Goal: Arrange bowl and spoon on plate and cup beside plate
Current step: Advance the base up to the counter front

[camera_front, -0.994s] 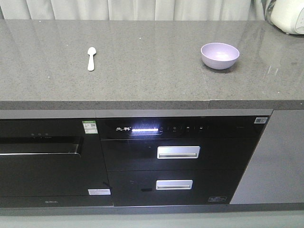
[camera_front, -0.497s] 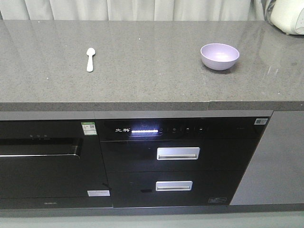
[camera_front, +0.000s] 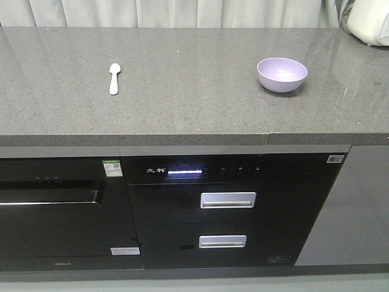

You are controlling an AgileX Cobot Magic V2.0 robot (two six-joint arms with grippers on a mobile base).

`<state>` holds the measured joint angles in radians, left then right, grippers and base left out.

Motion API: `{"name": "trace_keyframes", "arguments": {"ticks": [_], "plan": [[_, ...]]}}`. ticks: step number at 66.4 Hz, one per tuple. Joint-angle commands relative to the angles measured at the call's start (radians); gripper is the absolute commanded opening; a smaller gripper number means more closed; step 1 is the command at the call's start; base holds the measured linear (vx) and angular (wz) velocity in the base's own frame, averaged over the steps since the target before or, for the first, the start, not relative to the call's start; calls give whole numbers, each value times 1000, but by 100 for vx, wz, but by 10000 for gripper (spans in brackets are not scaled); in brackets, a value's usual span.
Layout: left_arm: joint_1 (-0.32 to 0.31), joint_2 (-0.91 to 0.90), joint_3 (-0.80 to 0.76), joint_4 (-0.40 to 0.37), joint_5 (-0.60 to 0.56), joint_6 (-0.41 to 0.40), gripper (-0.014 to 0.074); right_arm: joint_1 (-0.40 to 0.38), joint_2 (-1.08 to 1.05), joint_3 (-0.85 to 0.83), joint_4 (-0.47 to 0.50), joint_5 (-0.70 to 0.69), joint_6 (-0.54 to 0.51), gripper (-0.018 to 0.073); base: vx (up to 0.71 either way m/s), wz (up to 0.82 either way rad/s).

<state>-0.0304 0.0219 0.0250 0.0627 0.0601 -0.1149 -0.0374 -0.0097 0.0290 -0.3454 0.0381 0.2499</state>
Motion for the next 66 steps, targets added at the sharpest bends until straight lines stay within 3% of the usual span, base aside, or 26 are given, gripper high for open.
{"name": "trace_keyframes", "arguments": {"ticks": [1, 66], "plan": [[0, 10, 30, -7, -68, -11, -6, -5, -11, 14, -7, -69, -3, -2, 3, -1], [0, 10, 30, -7, -68, -11, -6, -5, -11, 14, -7, -71, -3, -2, 3, -1]]}}
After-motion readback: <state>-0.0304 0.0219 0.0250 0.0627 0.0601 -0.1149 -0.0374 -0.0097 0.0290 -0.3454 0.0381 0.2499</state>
